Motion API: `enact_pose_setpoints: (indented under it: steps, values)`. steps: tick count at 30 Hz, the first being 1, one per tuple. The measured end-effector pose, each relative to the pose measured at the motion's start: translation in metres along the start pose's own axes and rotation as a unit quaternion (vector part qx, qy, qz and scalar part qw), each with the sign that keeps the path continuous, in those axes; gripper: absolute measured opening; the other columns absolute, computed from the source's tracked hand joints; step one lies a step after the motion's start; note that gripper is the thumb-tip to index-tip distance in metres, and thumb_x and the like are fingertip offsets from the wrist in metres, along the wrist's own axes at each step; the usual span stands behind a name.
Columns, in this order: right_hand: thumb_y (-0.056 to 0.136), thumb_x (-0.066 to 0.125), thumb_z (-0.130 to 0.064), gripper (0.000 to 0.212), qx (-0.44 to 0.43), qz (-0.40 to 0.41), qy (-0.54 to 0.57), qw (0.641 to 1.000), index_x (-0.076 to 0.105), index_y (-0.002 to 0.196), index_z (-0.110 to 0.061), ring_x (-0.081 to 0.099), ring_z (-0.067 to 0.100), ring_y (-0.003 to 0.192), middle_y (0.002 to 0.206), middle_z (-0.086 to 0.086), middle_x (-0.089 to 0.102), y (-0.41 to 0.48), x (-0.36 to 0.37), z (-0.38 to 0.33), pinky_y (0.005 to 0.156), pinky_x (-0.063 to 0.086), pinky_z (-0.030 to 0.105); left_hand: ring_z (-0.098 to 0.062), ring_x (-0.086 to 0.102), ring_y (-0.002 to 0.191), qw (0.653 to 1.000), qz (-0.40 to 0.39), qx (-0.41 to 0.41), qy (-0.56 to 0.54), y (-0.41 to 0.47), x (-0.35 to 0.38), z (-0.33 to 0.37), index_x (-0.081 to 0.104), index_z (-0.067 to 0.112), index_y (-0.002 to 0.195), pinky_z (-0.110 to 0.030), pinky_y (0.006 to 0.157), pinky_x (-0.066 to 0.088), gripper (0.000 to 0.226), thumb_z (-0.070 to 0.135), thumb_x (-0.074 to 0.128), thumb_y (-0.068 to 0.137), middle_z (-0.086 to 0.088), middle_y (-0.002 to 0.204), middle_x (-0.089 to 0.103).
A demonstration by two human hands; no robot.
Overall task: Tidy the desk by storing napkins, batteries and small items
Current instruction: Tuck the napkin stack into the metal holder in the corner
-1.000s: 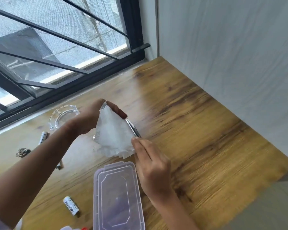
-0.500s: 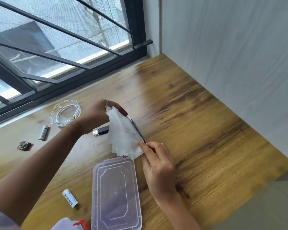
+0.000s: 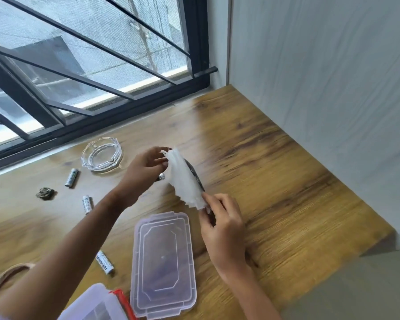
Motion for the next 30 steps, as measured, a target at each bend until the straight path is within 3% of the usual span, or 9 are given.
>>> enact_pose_setpoints:
  steps: [5,8,11,13,16,19,22,26,30]
  values:
    - [0.082,0.06,-0.037,0.048,0.071,-0.028,0.068,0.995,0.052,0.123,-0.015,0.047,0.001,0.108,0.116,-0.005,0.054,-0.007,-0.007,-0.002,0.094,0.035,0.006,-0.01,0.054,0.105,0.993,0.09,-0.002,-0.072,-0.022,0.012,-0.014,0.048,0.009,0.125,-0.006,0.076,0.047,0.038,-0.008,0.043,0.091,0.004,0.116,0.055]
    - [0.081,0.065,-0.04,0.069,0.094,-0.086,0.076,0.989,0.037,0.138,-0.014,0.031,-0.003,0.126,0.134,-0.011,0.039,-0.013,-0.005,0.001,0.101,0.019,-0.001,-0.014,0.05,0.122,0.989,0.098,-0.017,-0.108,-0.036,0.025,-0.027,0.043,0.006,0.136,-0.023,0.1,0.041,0.046,-0.005,0.044,0.09,-0.002,0.136,0.05]
    - [0.083,0.061,-0.041,0.078,0.087,-0.138,0.088,0.983,0.022,0.144,-0.014,0.021,0.0,0.134,0.148,-0.003,0.028,-0.016,0.0,0.001,0.102,0.011,-0.003,-0.019,0.044,0.13,0.983,0.087,-0.039,-0.154,-0.055,0.043,-0.036,0.04,0.009,0.139,-0.04,0.111,0.034,0.051,0.004,0.046,0.089,-0.005,0.142,0.045]
    - [0.086,0.057,-0.039,0.076,0.106,-0.153,0.105,0.977,0.017,0.145,-0.014,0.024,-0.001,0.13,0.15,0.003,0.029,-0.015,0.002,0.002,0.097,0.012,-0.007,-0.017,0.04,0.132,0.975,0.087,-0.051,-0.196,-0.067,0.056,-0.038,0.037,0.011,0.141,-0.044,0.113,0.03,0.051,0.008,0.045,0.09,-0.002,0.146,0.039]
    - [0.089,0.055,-0.034,0.066,0.117,-0.152,0.094,0.977,0.025,0.144,-0.013,0.041,0.006,0.125,0.141,0.007,0.044,-0.011,0.007,0.006,0.093,0.021,-0.005,-0.017,0.052,0.122,0.968,0.077,-0.037,-0.237,-0.08,0.072,-0.039,0.046,0.007,0.134,-0.036,0.105,0.04,0.038,0.005,0.04,0.096,-0.008,0.131,0.055]
    - [0.089,0.056,-0.034,0.054,0.105,-0.144,0.081,0.981,0.042,0.137,-0.012,0.058,0.015,0.111,0.124,0.007,0.06,-0.01,0.012,0.01,0.091,0.04,0.012,-0.008,0.064,0.096,0.967,0.057,-0.026,-0.247,-0.089,0.081,-0.033,0.059,0.005,0.113,-0.019,0.084,0.049,0.032,-0.003,0.033,0.096,-0.003,0.1,0.068]
    - [0.088,0.06,-0.031,0.047,0.102,-0.129,0.082,0.983,0.05,0.13,-0.011,0.063,0.015,0.1,0.111,0.004,0.067,-0.008,0.012,0.012,0.086,0.049,0.027,-0.011,0.064,0.094,0.965,0.048,-0.023,-0.257,-0.091,0.084,-0.027,0.064,0.011,0.1,-0.02,0.083,0.05,0.035,-0.007,0.034,0.093,-0.001,0.094,0.069]
    - [0.086,0.064,-0.024,0.044,0.078,-0.106,0.084,0.988,0.054,0.126,-0.01,0.065,0.014,0.092,0.103,0.003,0.069,0.005,0.005,0.014,0.079,0.051,0.027,-0.012,0.062,0.096,0.967,0.031,-0.007,-0.252,-0.085,0.082,-0.015,0.064,0.011,0.098,-0.021,0.084,0.047,0.036,-0.008,0.033,0.092,-0.001,0.094,0.068]
    - [0.085,0.066,-0.026,0.044,0.071,-0.08,0.1,0.989,0.056,0.124,-0.01,0.065,0.011,0.09,0.103,0.002,0.069,0.035,-0.003,0.017,0.076,0.052,0.023,0.002,0.064,0.08,0.966,0.005,0.0,-0.257,-0.062,0.083,0.006,0.064,0.019,0.086,-0.01,0.073,0.046,0.038,-0.004,0.035,0.095,0.013,0.077,0.069]
Point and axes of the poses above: each hand's wrist, its own y-axis towards the middle knuckle, its own x-axis out of the palm, z = x × y, the point moved 2 cm from there along y, towards the middle knuckle
